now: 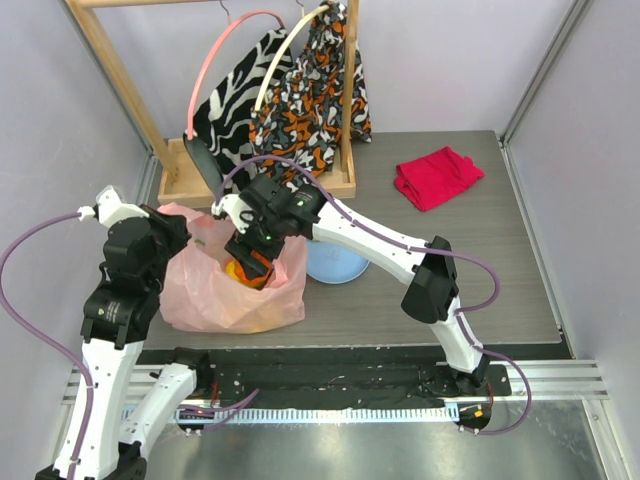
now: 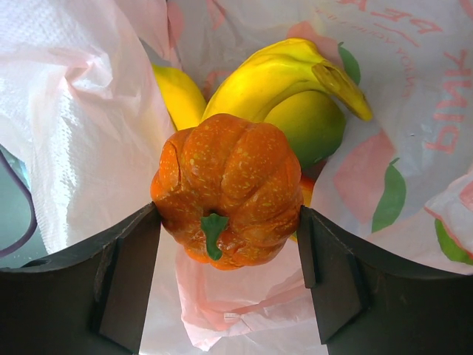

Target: Place the fruits into the plastic bag

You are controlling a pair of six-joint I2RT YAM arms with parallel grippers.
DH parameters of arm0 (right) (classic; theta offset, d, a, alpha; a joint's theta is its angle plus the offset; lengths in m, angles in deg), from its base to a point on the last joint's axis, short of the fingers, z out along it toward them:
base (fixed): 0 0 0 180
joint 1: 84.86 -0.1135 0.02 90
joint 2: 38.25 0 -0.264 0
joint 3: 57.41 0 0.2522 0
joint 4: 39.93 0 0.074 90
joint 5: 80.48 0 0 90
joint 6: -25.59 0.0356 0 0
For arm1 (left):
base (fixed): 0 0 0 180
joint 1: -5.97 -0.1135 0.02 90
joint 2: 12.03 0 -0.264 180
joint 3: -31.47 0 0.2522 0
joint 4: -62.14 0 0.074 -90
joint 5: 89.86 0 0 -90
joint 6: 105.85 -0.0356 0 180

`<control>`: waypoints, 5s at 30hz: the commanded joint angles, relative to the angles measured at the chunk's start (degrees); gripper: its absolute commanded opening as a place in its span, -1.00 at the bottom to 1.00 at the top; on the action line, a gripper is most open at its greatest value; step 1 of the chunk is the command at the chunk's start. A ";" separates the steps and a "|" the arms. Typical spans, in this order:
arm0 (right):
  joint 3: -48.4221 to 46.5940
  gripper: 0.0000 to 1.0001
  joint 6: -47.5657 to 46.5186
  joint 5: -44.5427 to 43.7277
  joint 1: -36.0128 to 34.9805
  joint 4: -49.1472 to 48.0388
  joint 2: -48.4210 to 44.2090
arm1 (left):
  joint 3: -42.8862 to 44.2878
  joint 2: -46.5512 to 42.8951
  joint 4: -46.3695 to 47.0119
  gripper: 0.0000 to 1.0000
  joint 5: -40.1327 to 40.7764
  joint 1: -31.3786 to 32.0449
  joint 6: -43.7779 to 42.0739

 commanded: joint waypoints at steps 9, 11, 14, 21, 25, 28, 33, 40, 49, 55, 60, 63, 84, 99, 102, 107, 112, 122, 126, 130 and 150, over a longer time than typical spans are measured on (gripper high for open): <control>-2.45 0.57 -1.21 2.84 -0.74 -1.93 -2.70 | 0.98 -0.32 1.27 -1.00 0.38 -0.33 -0.35; -2.37 0.71 -1.13 3.63 -0.65 -3.07 -3.14 | 0.98 -0.33 1.27 -1.00 0.64 -0.41 -0.35; -2.45 0.76 -0.95 4.51 -0.74 -4.22 -3.58 | 1.07 -0.50 1.10 -1.00 0.64 -0.33 -0.35; -2.54 0.76 -0.42 3.29 -0.65 -5.01 -4.72 | 0.80 -0.68 1.10 -1.00 0.20 -0.33 -0.27; 0.00 0.71 2.20 0.39 -0.65 -10.45 -9.20 | 0.80 -0.42 1.10 -1.00 0.20 -0.33 -0.35; -0.08 0.62 4.32 -4.34 -0.57 -14.15 -13.24 | 0.89 -0.41 0.75 -1.00 0.38 -0.33 -0.53; 3.07 0.64 7.22 -9.37 3.47 -17.49 -21.05 | 0.71 -0.85 0.74 -1.00 1.52 -0.33 -0.70; 18.54 0.62 13.98 -18.05 17.26 -19.87 -28.71 | 0.45 -1.56 0.83 -1.00 2.58 -0.33 -1.58; 31.46 0.63 17.62 -18.09 26.41 -21.19 -29.08 | 0.45 -1.99 0.66 -1.00 2.40 -0.33 -1.76; 35.51 0.63 2.42 -10.35 26.24 -20.66 -22.31 | 0.28 -3.14 -0.57 -1.00 2.93 -0.33 -1.85; 35.17 0.64 -4.28 -9.29 25.80 -20.75 -17.22 | 0.54 -3.66 -1.89 -1.00 3.45 -0.33 -1.94; 34.81 0.65 -7.27 -8.23 25.28 -22.50 -15.10 | 0.72 -3.93 -2.24 -1.00 3.89 -0.33 -2.02; 30.86 0.54 -20.81 -14.47 20.00 -26.20 -3.14 | 1.77 -2.61 -2.77 -1.00 3.37 -0.33 -2.64; 37.27 -0.03 -21.43 -14.64 19.74 -27.51 -4.02 | 1.86 -2.26 -2.07 -1.00 3.01 -0.41 -2.90; 39.55 -0.17 -20.47 -15.61 19.56 -28.13 -6.39 | 1.51 -2.52 -2.07 -1.00 3.01 -0.41 -2.90; 42.28 -0.55 -17.22 -17.79 19.65 -29.62 -13.93 | 1.07 -2.79 -2.07 -1.00 3.01 -0.33 -2.82; 43.86 -0.91 -11.78 -21.50 20.00 -30.06 -20.01 | 0.80 -2.70 -1.54 -1.00 2.93 -0.33 -2.55; 28.42 -0.97 0.80 2.01 26.06 -28.92 -25.29 | 0.54 -0.68 1.45 -1.00 1.00 -0.33 -2.90; 19.45 -0.98 4.41 7.58 22.04 -26.56 -21.61 | 0.54 -0.24 2.24 -1.00 0.91 -0.33 -2.90; 7.43 -0.98 3.71 7.94 15.02 -16.39 -15.55 | 0.80 -0.06 2.50 -1.00 1.61 -0.33 -3.16; -8.34 -0.53 0.46 -1.90 -0.92 5.27 3.27 | 1.07 -0.41 1.71 -1.00 1.43 -0.41 -3.43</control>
